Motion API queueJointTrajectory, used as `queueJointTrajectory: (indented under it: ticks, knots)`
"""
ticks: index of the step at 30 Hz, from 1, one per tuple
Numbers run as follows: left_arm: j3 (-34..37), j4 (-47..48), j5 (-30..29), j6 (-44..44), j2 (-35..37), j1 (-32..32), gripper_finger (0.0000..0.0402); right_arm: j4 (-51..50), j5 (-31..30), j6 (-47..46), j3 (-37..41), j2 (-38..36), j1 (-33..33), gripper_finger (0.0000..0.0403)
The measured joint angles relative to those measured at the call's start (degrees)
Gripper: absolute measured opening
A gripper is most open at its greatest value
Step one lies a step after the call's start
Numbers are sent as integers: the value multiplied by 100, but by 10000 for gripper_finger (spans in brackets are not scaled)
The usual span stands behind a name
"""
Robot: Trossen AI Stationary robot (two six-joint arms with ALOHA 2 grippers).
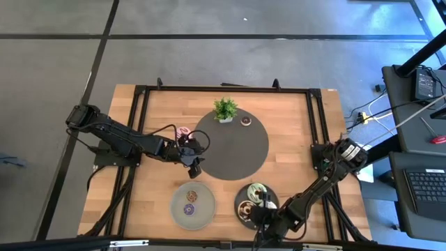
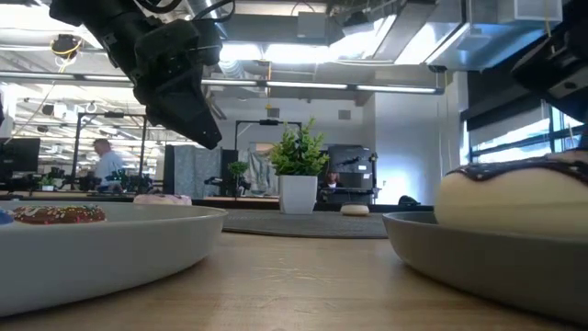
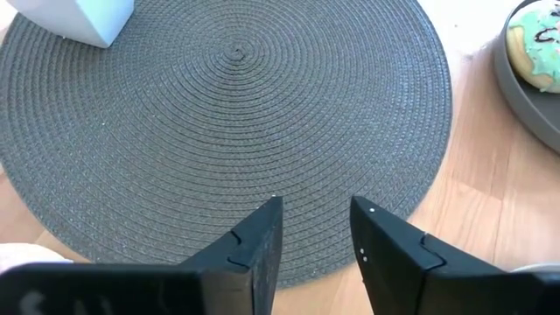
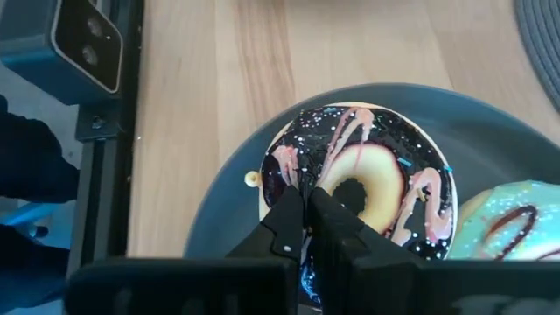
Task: Pick & Place donuts
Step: Put the big dark brown donut on the black plate, then put the small dark brown donut on the gray plate
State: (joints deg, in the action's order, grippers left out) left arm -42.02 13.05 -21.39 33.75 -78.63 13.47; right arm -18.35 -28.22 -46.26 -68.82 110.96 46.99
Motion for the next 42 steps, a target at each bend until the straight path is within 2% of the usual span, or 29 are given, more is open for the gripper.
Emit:
queueJointTrajectory:
  ticks: [13,24,28,33,42]
  knots:
    - [0,12,2,-1,0,0,131,66,136,159,9,129,-38,27]
    - [0,8,2,-1,0,0,132,46,182,175,9,51,-38,126]
    - [0,6,4,-2,0,-1,131,-143,182,188,9,-278,-38,147]
    - [0,-1,4,1,0,0,128,-883,160,59,-2,-1064,19,155]
    - [-2,-332,-22,-1,0,-54,132,-2586,-776,-779,0,-2018,511,155]
